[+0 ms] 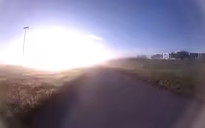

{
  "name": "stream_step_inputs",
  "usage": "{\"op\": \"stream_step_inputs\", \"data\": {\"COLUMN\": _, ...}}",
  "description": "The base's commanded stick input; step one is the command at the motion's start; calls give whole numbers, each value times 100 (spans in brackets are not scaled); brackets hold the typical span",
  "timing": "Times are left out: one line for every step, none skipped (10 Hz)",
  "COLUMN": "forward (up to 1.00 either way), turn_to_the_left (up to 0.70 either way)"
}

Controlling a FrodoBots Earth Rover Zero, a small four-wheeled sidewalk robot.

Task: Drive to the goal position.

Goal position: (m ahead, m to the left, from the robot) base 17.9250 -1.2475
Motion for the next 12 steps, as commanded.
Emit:
{"op": "stream_step_inputs", "data": {"forward": 70, "turn_to_the_left": 0}}
{"op": "stream_step_inputs", "data": {"forward": 70, "turn_to_the_left": 0}}
{"op": "stream_step_inputs", "data": {"forward": 70, "turn_to_the_left": 0}}
{"op": "stream_step_inputs", "data": {"forward": 70, "turn_to_the_left": 0}}
{"op": "stream_step_inputs", "data": {"forward": 70, "turn_to_the_left": 0}}
{"op": "stream_step_inputs", "data": {"forward": 70, "turn_to_the_left": 0}}
{"op": "stream_step_inputs", "data": {"forward": 70, "turn_to_the_left": 0}}
{"op": "stream_step_inputs", "data": {"forward": 70, "turn_to_the_left": 0}}
{"op": "stream_step_inputs", "data": {"forward": 70, "turn_to_the_left": 0}}
{"op": "stream_step_inputs", "data": {"forward": 70, "turn_to_the_left": 0}}
{"op": "stream_step_inputs", "data": {"forward": 70, "turn_to_the_left": 0}}
{"op": "stream_step_inputs", "data": {"forward": 70, "turn_to_the_left": 0}}
